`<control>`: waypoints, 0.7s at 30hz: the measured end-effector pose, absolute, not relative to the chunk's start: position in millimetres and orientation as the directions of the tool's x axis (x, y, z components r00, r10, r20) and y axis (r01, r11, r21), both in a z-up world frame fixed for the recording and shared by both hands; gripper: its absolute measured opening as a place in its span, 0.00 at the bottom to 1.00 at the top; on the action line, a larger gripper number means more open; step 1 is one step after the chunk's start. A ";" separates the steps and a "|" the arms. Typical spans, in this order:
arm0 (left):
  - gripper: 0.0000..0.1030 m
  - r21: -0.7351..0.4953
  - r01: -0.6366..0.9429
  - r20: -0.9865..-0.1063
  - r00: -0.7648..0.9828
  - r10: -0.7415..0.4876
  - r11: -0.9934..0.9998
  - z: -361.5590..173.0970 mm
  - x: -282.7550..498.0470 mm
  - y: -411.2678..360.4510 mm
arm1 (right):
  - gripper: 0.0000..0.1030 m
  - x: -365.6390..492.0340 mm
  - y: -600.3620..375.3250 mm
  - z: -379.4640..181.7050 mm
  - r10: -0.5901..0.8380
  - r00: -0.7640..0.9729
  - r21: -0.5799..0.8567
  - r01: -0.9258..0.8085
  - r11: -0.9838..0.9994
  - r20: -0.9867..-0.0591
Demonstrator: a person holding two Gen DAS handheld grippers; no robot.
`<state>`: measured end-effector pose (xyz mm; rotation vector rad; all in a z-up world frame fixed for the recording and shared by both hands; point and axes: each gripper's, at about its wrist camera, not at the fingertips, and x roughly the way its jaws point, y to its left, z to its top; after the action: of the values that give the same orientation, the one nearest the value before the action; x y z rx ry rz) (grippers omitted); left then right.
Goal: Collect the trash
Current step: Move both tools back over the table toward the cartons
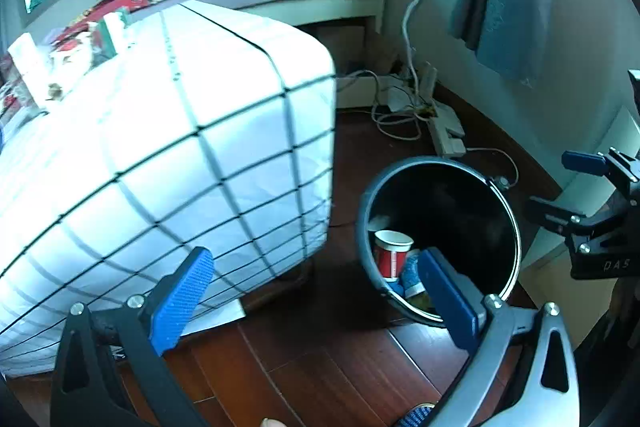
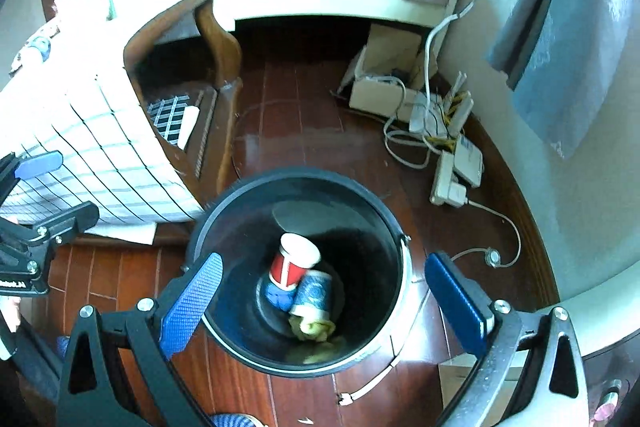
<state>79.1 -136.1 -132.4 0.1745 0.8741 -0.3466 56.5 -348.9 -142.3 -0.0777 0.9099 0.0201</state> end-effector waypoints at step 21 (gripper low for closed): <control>0.99 0.018 0.056 -0.639 0.769 -0.032 0.998 -54.1 68.2 25.2 | 0.99 94.7 -201.4 -51.8 0.209 0.827 0.077 -0.198 0.977 -0.521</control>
<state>68.2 25.2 -54.1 0.0365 0.6923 -0.0480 94.7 -201.4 -51.8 0.0204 0.5559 0.2161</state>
